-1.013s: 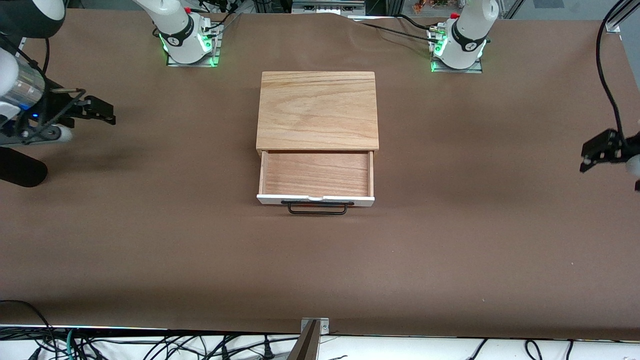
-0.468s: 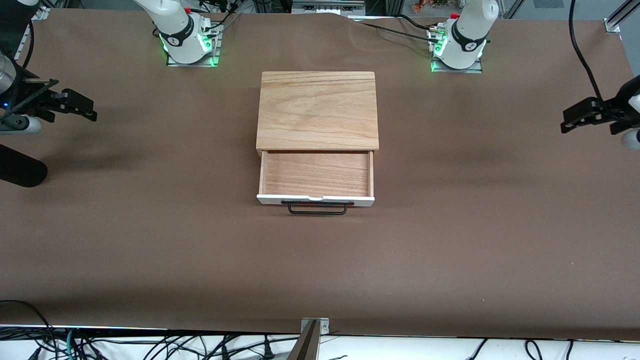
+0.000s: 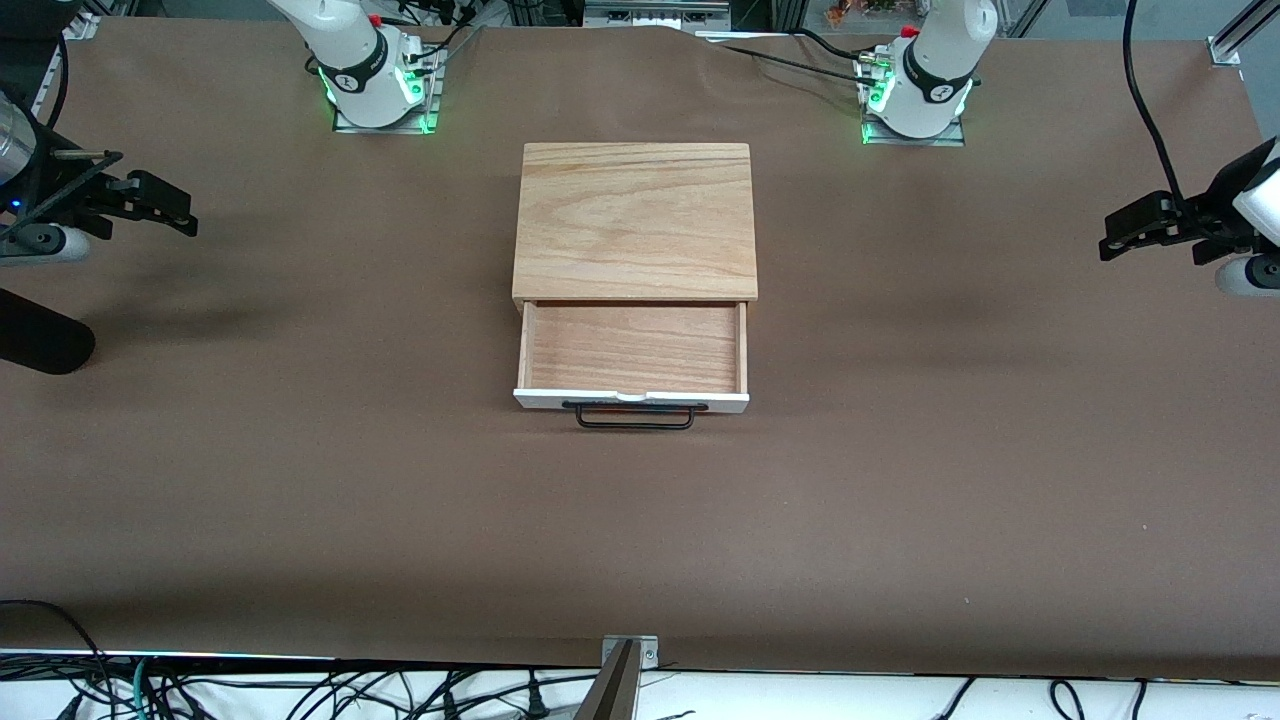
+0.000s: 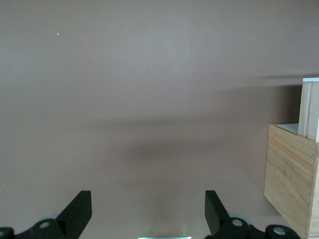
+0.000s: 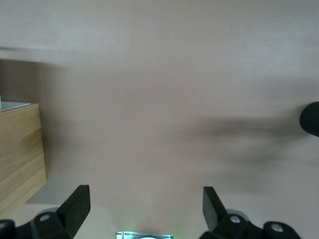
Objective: Pull top drawer with both arms simultaneously
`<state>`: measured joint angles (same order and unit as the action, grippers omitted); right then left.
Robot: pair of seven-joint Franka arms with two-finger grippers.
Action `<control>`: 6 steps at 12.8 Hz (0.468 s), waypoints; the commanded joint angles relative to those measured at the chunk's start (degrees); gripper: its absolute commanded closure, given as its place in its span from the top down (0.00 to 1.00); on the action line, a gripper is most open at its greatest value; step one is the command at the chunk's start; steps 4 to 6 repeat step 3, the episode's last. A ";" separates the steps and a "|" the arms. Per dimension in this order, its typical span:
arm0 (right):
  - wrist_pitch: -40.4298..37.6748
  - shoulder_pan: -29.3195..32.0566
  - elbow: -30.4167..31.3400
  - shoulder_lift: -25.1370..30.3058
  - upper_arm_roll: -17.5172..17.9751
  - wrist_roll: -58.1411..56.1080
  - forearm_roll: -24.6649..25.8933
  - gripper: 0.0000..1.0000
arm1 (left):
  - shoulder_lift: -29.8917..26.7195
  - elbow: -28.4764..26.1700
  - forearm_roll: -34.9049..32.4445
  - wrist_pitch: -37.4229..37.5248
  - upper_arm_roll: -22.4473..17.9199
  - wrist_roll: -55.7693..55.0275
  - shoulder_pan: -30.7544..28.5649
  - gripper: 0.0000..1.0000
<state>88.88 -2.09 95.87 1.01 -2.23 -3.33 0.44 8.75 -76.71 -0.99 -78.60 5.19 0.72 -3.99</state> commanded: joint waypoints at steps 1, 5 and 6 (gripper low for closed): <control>-0.99 0.59 -0.86 0.14 0.74 0.08 0.79 1.00 | -0.93 -0.89 0.90 -0.68 -0.09 -0.54 0.38 1.00; -0.99 0.51 -0.78 0.05 0.74 0.08 0.79 1.00 | -0.40 -0.89 0.99 -0.68 -0.18 -0.63 0.38 1.00; -0.99 0.51 -0.78 0.05 0.74 0.08 0.79 1.00 | -0.40 -0.89 0.99 -0.68 -0.18 -0.63 0.38 1.00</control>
